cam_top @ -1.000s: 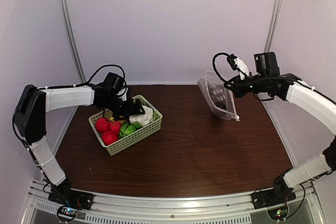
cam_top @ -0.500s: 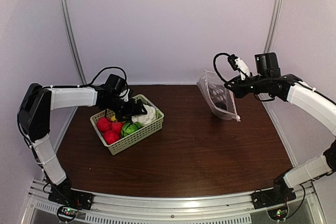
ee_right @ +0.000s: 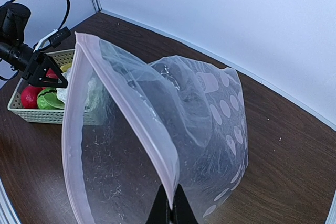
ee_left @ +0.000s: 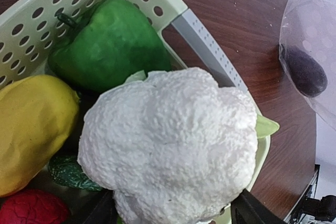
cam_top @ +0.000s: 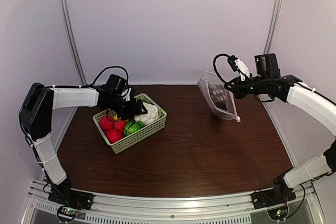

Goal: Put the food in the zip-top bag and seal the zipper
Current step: Pick up the fake vegetable from the bin.

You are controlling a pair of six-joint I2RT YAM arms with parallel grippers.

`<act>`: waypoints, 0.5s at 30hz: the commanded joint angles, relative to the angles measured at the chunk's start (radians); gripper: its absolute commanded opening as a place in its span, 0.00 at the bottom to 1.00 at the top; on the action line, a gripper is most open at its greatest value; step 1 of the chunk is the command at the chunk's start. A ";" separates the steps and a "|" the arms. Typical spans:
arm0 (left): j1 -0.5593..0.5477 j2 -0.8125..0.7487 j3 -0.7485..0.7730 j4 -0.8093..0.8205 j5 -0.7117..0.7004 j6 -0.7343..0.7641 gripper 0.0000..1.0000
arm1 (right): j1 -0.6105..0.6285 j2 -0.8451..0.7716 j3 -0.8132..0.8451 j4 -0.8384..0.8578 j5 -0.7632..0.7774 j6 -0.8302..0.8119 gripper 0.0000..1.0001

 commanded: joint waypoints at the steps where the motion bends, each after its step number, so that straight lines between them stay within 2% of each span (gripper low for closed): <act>1: 0.006 -0.008 0.001 0.040 -0.007 0.017 0.71 | -0.004 -0.025 -0.010 0.015 -0.004 0.012 0.00; 7: 0.006 -0.093 0.003 0.007 -0.044 0.040 0.62 | -0.005 -0.025 -0.011 0.015 -0.003 0.014 0.00; 15: 0.006 -0.222 0.015 -0.040 -0.067 0.072 0.55 | -0.004 -0.023 -0.004 0.010 -0.001 0.013 0.00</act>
